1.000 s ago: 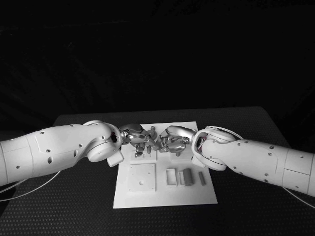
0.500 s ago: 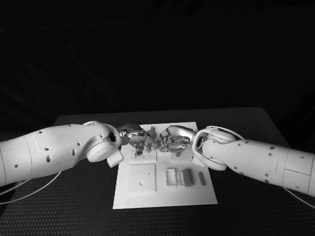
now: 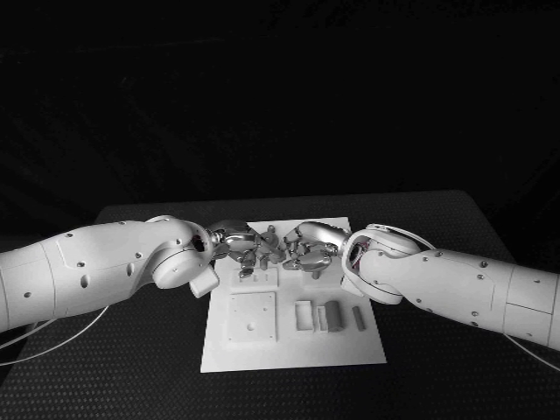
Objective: Assemble the parts on the task board
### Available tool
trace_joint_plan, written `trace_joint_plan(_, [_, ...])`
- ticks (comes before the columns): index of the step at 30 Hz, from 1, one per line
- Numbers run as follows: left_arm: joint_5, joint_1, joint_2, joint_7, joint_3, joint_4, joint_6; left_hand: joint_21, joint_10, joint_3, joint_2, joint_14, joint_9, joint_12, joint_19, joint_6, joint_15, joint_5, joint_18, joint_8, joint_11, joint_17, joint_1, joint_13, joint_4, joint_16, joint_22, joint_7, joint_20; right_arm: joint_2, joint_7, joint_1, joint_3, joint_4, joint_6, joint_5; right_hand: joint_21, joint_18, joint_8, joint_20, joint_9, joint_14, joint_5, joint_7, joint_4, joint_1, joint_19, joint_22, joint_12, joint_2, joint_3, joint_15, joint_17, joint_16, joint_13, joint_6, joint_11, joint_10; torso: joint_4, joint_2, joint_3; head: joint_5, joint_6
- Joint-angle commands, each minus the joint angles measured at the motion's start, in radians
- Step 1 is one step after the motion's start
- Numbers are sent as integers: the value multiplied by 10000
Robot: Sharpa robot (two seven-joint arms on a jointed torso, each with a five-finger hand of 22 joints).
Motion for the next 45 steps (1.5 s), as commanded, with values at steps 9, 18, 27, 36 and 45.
trace_joint_plan(9, [150, 9, -19, -5, 9, -48, -523, 16, 97, 145, 16, -31, 97, -36, -53, 104, -71, 34, 851, 43, -21, -15, 29, 2, 0, 4, 189, 47, -47, -47, 103, -10, -19, 145, 44, -436, -29, 62, -40, 44, -28, -38, -39, 23, 151, -30, -24, 89, -60, -156, -30, 24, -7, -41, -17, -10, 32, -31, 4, -3, -1, -5, -5])
trace_joint_plan(18, [94, 9, -34, -186, 9, -105, -688, 33, 159, 256, -56, -27, 141, -24, -42, 148, -90, 36, 846, 73, -41, -21, 82, 13, -7, 13, 189, 23, -69, -63, 79, -11, -40, 190, 90, -478, -26, 62, -36, 40, -34, -22, -39, 13, 197, -39, -7, 92, -52, -183, -47, 17, -4, -38, -20, 25, 24, -13, 4, -4, -3, 1, -1])
trace_joint_plan(27, [-215, 9, -30, -298, 8, -71, -285, 43, 181, 337, -115, -30, 169, -28, -40, 166, -101, 41, 840, 86, -52, -25, 149, 16, -10, 19, 189, 7, -83, -81, 35, -11, -45, 89, -102, -441, -38, 62, -57, 39, -51, -23, -37, 14, 253, -59, -8, 90, -62, -222, -62, 14, -6, -50, -31, 18, 21, -15, 0, 1, -4, -9, 5])
trace_joint_plan(36, [-315, 9, -28, -363, 8, -43, 55, 41, 192, 391, -157, -45, 192, -35, -58, 185, -102, 43, 827, 97, -55, -33, 194, 16, -3, 12, 188, -2, -86, -89, -67, -11, -43, -117, -690, -67, -74, 62, -137, 38, -100, -39, -36, 45, 344, -64, -18, 79, -82, -267, -63, 25, -10, -78, -48, -65, 38, -41, 13, 3, -4, -7, -6])
trace_joint_plan(45, [-250, 9, 3, -323, 8, -28, -233, 40, 197, 399, -163, -49, 199, -35, -63, 192, -101, 43, 822, 101, -55, -35, 197, 17, 2, 11, 188, -3, -85, -48, -37, -11, -42, 90, -544, 299, -105, 62, -229, 42, -160, -21, -53, 83, 701, -332, 19, 79, -62, -655, -268, 56, 4, -85, -56, -125, 71, -44, 9, -1, -3, -6, -6])
